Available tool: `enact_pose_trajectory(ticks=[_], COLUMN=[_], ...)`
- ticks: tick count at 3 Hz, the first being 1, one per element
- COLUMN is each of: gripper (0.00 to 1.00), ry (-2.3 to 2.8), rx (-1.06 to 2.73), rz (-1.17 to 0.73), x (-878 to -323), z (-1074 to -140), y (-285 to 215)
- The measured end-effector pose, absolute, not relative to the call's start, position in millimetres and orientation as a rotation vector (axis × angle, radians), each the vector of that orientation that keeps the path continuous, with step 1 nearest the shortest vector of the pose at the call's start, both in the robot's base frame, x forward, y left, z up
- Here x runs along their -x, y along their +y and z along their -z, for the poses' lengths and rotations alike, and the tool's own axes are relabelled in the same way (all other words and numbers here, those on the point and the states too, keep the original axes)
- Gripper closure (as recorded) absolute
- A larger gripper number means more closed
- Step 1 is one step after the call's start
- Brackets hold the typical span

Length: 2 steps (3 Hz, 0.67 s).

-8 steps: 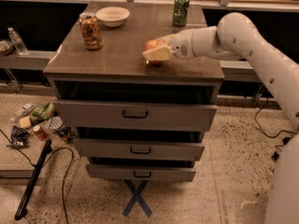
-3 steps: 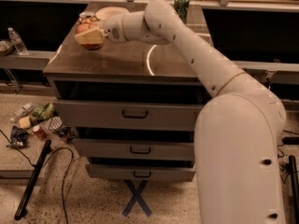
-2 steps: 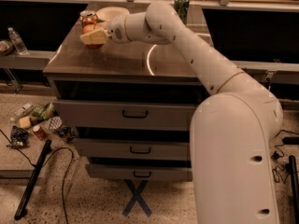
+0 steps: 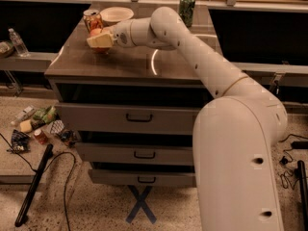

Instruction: Move apple near orange can

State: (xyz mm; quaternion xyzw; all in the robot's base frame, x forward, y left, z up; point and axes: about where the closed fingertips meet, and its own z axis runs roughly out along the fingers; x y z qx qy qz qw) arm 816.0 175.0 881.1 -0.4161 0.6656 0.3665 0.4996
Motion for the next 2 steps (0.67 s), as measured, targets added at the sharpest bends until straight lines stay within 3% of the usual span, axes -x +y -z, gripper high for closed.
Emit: enact_pose_trajectory(ticks=[2], gripper=[0.01], ry=[1.612], rx=[0.973], rz=[-0.856], x=[-819.3], z=[-881.6], y=[158.9])
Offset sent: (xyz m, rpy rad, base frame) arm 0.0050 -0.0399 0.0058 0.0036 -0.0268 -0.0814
